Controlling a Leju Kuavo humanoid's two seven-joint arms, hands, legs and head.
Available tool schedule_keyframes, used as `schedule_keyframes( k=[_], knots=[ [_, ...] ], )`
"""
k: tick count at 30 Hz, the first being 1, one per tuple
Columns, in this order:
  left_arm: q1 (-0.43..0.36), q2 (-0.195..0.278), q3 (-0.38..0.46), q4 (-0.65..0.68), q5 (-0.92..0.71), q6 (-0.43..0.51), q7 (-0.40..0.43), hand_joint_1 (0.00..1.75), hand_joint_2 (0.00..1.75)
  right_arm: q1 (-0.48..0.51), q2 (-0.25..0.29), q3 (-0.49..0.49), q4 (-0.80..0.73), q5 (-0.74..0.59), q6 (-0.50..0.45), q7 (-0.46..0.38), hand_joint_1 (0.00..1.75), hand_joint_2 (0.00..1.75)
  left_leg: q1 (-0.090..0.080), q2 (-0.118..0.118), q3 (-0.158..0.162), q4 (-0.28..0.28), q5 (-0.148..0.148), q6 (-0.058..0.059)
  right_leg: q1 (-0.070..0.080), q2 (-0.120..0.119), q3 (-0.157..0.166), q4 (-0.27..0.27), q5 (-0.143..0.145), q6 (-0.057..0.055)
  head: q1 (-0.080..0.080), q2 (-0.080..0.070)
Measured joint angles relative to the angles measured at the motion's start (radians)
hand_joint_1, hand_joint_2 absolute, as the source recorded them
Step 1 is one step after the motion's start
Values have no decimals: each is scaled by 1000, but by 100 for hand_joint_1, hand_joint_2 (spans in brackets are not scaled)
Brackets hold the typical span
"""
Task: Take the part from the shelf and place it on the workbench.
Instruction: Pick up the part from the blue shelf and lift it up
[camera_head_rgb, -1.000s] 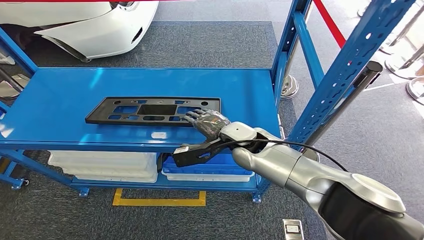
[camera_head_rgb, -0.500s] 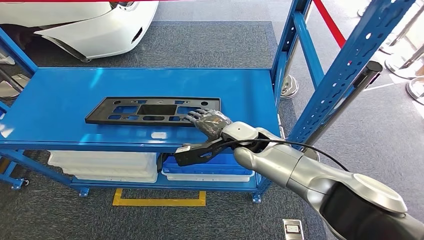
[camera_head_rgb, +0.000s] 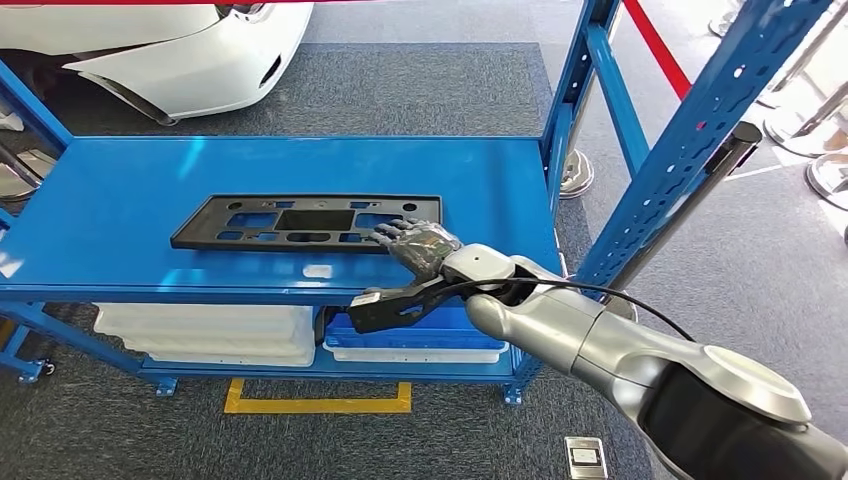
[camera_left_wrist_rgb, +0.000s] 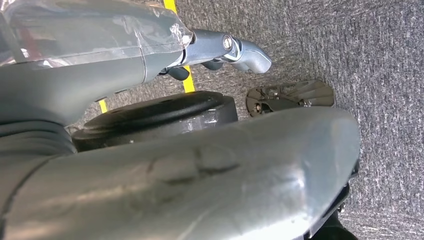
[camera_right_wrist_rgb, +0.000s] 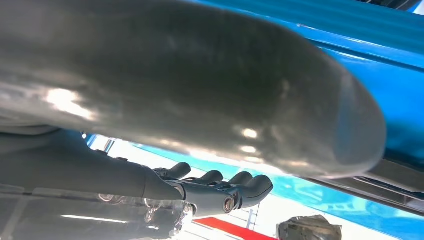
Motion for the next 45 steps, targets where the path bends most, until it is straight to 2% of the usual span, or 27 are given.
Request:
schedule_keyframes(
  k=[2,4,5,6,7,9,10,11,12,14,16,17,18,20,21,22,23,25,26,27,31,37,45],
  knots=[
    [-1,0,0,0,0,-1,1,0,0,-1,-2,0,0,0,-2,0,0,0,7,3,16,-23,8,7,1,-3,-22,52,-29,8,6,0],
    [-1,0,0,0,-1,-2,1,0,0,2,-4,0,1,-1,-3,-1,0,0,8,4,20,-27,8,8,-6,-5,-84,170,-79,15,17,0],
    [-1,0,0,0,-1,-2,1,0,0,6,-5,0,1,-1,-3,-1,0,0,9,4,21,-25,6,8,-10,-5,-116,223,-93,19,20,0],
    [-1,0,0,0,-1,-3,1,0,0,10,-6,0,1,-1,-3,-1,0,0,11,4,22,-24,2,6,-15,-6,-135,248,-91,23,24,0],
    [0,0,0,0,-1,-3,1,0,0,12,-8,0,1,-2,-3,-1,0,0,15,3,23,-20,-3,2,-19,-6,-135,238,-69,28,28,0],
    [0,0,0,0,-1,-6,1,0,0,14,-10,0,2,-2,-4,-1,0,0,23,1,29,-9,-20,-11,-26,-4,-88,124,0,38,39,0],
    [-1,0,0,0,-1,-7,1,0,0,13,-11,0,2,-2,-4,-1,0,0,26,0,31,-1,-30,-20,-27,0,-61,67,20,40,47,0],
    [-3,1,0,1,-1,-8,1,0,0,14,-12,0,2,-2,-4,-2,0,0,27,0,32,4,-38,-29,-25,4,-41,28,29,38,52,0],
    [-4,1,0,1,-1,-8,1,0,0,15,-12,0,2,-3,-5,-2,0,0,28,0,32,6,-43,-37,-23,7,-33,14,23,32,54,0],
    [-6,2,0,1,-1,-9,1,0,0,15,-14,0,3,-3,-5,-3,0,0,29,-1,38,2,-49,-48,-18,8,-29,15,13,13,52,0],
    [-6,2,0,1,-2,-10,1,0,0,13,-14,-1,3,-3,-6,-3,0,0,29,13,40,22,-62,-57,-19,4,-17,11,5,-4,43,0],
    [-7,2,0,1,-2,-10,1,0,0,12,-13,-1,3,-3,-6,-3,0,0,27,25,24,61,-77,-60,-20,1,-8,8,0,-12,35,0],
    [-8,2,0,1,-2,-10,1,0,0,12,-13,-1,3,-3,-6,-3,0,0,25,38,-5,120,-97,-61,-19,-3,1,7,-6,-18,25,0],
    [-8,2,0,1,-2,-10,1,0,0,15,-13,-1,3,-3,-6,-3,0,0,22,48,-92,256,-133,-60,-14,-10,16,7,-20,-26,10,0],
    [-7,2,0,1,-2,-9,1,0,0,17,-13,-1,4,-3,-6,-3,0,0,20,49,-126,295,-130,-57,-11,-13,25,7,-27,-28,6,0],
    [-6,2,0,1,-3,-9,1,0,0,18,-13,-1,4,-3,-6,-3,0,0,18,50,-144,298,-107,-53,-8,-15,36,7,-35,-28,3,0],
    [-6,2,0,1,-4,-9,1,0,0,19,-13,-1,4,-3,-6,-3,0,0,15,50,-143,262,-64,-46,-6,-16,49,7,-43,-28,0,0],
    [-4,2,0,2,-7,-9,0,0,0,20,-13,-1,4,-3,-7,-4,0,0,5,55,-112,140,33,-29,-4,-19,71,5,-59,-25,-4,0],
    [-4,2,0,2,-8,-10,-1,0,0,21,-13,0,4,-3,-7,-4,0,0,-1,58,-98,89,61,-20,-2,-19,76,4,-65,-22,-5,0],
    [-5,2,0,3,-8,-10,-2,0,0,22,-12,0,4,-3,-7,-4,0,0,-4,61,-89,57,70,-15,1,-20,77,5,-70,-19,-6,0],
    [-6,2,0,4,-9,-10,-4,0,0,22,-14,0,5,-3,-7,-4,0,0,-5,52,-81,29,56,-20,6,-22,76,1,-70,-22,5,0],
    [-8,2,0,4,-9,-10,-4,0,0,19,-15,0,5,-3,-7,-4,0,0,-4,47,-81,29,50,-11,6,-23,91,-21,-74,-18,24,0],
    [-8,2,0,4,-11,-10,-4,0,0,19,-15,0,5,-3,-10,-4,0,0,-4,47,-81,29,53,-5,6,-24,92,-25,-70,-10,31,0]
  ],
)
